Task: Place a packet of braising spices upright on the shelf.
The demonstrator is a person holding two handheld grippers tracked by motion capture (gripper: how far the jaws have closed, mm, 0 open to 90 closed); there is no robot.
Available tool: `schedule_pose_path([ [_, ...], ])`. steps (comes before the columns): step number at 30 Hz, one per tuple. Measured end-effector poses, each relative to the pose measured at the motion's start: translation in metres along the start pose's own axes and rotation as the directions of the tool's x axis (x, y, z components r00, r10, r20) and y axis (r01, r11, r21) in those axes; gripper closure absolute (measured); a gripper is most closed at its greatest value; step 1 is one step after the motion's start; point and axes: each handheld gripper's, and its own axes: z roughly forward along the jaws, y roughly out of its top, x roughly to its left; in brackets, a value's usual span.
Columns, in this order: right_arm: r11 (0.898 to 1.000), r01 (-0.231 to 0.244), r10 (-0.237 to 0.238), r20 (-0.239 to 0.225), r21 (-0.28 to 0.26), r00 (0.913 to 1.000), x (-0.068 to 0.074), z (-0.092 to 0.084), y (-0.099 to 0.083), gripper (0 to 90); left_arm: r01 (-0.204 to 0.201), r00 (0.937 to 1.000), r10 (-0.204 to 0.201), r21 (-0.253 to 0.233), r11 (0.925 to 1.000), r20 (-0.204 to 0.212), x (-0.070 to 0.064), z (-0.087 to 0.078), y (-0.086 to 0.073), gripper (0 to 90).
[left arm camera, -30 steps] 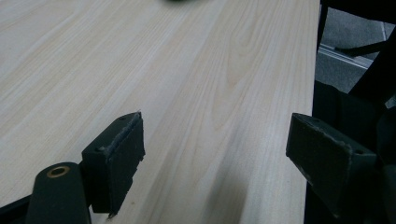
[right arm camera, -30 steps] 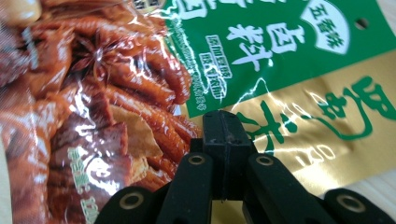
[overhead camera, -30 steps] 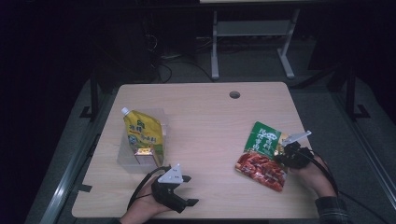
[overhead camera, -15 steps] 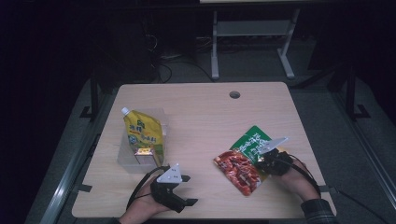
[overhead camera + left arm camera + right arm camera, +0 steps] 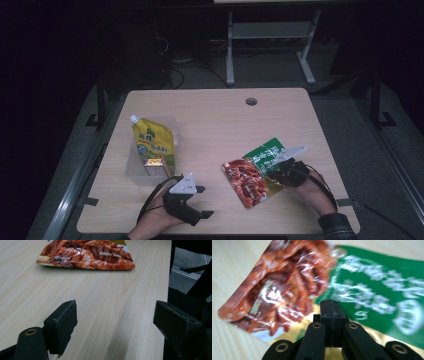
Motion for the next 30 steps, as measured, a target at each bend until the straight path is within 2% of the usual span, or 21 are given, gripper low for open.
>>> schedule_pose_path([
  [1,1.0,-0.011,0.012,0.054,-0.018,0.9985,-0.007,-0.006,-0.001,90.0,-0.001,1.0,0.001,0.0,1.0,0.0,0.001,0.002,0.003,18.8],
  [2,1.0,-0.011,0.012,0.054,-0.018,0.9985,-0.007,-0.006,-0.001,90.0,-0.001,1.0,0.001,0.0,1.0,0.0,0.001,0.002,0.003,18.8],
  [3,0.999,-0.039,0.043,0.108,-0.036,0.9932,-0.019,-0.011,-0.002,90.0,-0.002,1.0,0.002,-0.001,1.0,-0.001,0.001,0.004,0.004,18.8],
  [4,0.997,-0.06,0.065,0.136,-0.043,0.9886,-0.027,-0.013,-0.002,90.0,-0.001,1.0,0.001,0.0,1.0,0.0,0.002,0.005,0.005,18.7],
  [5,0.997,-0.06,0.065,0.136,-0.043,0.9886,-0.027,-0.013,-0.002,90.0,-0.001,1.0,0.001,0.0,1.0,0.0,0.002,0.005,0.005,18.7],
  [6,0.994,-0.099,0.107,0.182,-0.057,0.9774,-0.043,-0.015,-0.004,90.0,-0.005,1.0,0.005,0.002,1.0,-0.001,0.002,0.007,0.006,18.8],
  [8,0.99,-0.126,0.136,0.223,-0.06,0.9653,-0.055,-0.014,-0.004,90.0,-0.01,0.9999,0.01,-0.001,0.9999,0.001,0.003,0.009,0.008,18.7],
  [9,0.99,-0.126,0.136,0.223,-0.06,0.9653,-0.055,-0.014,-0.004,90.0,-0.017,0.9998,0.017,0.002,0.9998,0.002,0.004,0.011,0.009,18.7],
  [10,0.986,-0.155,0.167,0.245,-0.067,0.955,-0.069,-0.011,-0.005,90.0,-0.01,0.9999,0.01,-0.005,0.9999,0.004,0.004,0.013,0.009,18.7],
  [11,0.983,-0.169,0.181,0.258,-0.068,0.9489,-0.074,-0.008,-0.004,90.0,-0.01,0.9999,0.01,-0.003,0.9999,0.005,0.005,0.014,0.009,18.7],
  [13,0.979,-0.188,0.201,0.259,-0.075,0.9448,-0.084,-0.003,-0.004,90.0,-0.018,0.9998,0.018,0.001,0.9998,0.005,0.005,0.014,0.009,18.7],
  [15,0.979,-0.189,0.202,0.262,-0.072,0.9439,-0.087,0.0,-0.004,90.0,-0.02,0.9998,0.02,0.004,0.9998,0.006,0.005,0.014,0.009,18.8],
  [16,0.98,-0.194,0.201,0.273,-0.053,0.9409,-0.09,0.005,-0.003,90.0,-0.019,0.9998,0.019,0.003,0.9998,0.006,0.004,0.013,0.009,18.7],
  [17,0.977,-0.207,0.211,0.262,-0.042,0.9416,-0.094,0.011,-0.002,90.0,-0.021,0.9998,0.021,0.001,0.9998,0.006,0.005,0.012,0.008,18.7],
  [19,0.98,-0.198,0.2,0.248,-0.034,0.948,-0.094,0.015,0.0,90.0,-0.019,0.9998,0.019,-0.001,0.9998,0.005,0.005,0.011,0.008,18.7],
  [22,0.982,-0.189,0.19,0.249,-0.029,0.9497,-0.091,0.017,0.002,90.0,-0.019,0.9998,0.019,-0.003,0.9998,0.005,0.005,0.011,0.008,18.8],
  [23,0.981,-0.191,0.193,0.227,-0.03,0.9547,-0.09,0.017,0.002,90.0,-0.017,0.9998,0.017,-0.006,0.9998,0.004,0.005,0.011,0.008,18.8],
  [24,0.981,-0.191,0.193,0.227,-0.03,0.9547,-0.09,0.017,0.002,90.0,-0.017,0.9998,0.017,-0.006,0.9998,0.004,0.005,0.011,0.008,18.8],
  [25,0.982,-0.186,0.189,0.2,-0.033,0.9615,-0.088,0.018,0.003,90.0,-0.022,0.9998,0.022,-0.005,0.9997,0.002,0.005,0.011,0.01,18.7],
  [30,0.985,-0.168,0.171,0.137,-0.032,0.9758,-0.077,0.022,0.007,90.0,-0.015,0.9999,0.015,-0.013,0.9998,-0.003,0.006,0.013,0.015,18.6],
])
